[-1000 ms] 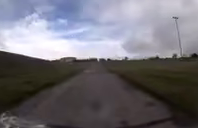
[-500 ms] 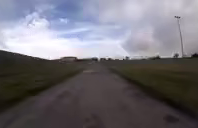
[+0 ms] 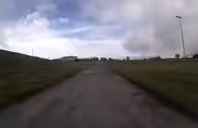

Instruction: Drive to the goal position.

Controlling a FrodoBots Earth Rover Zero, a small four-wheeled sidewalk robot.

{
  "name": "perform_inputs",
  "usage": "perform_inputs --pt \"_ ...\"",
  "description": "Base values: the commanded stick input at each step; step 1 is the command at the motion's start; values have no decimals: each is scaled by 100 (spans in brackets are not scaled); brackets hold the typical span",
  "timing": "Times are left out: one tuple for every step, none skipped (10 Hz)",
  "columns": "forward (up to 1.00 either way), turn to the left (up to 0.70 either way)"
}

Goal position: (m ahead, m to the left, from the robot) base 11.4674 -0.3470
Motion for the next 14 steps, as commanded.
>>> perform_inputs --pt "100 0" --pt "100 0" --pt "100 0" --pt "100 0" --pt "100 0" --pt "100 0" --pt "100 0" --pt "100 0" --pt "100 0" --pt "100 0" --pt "100 0" --pt "100 0" --pt "100 0" --pt "100 0"
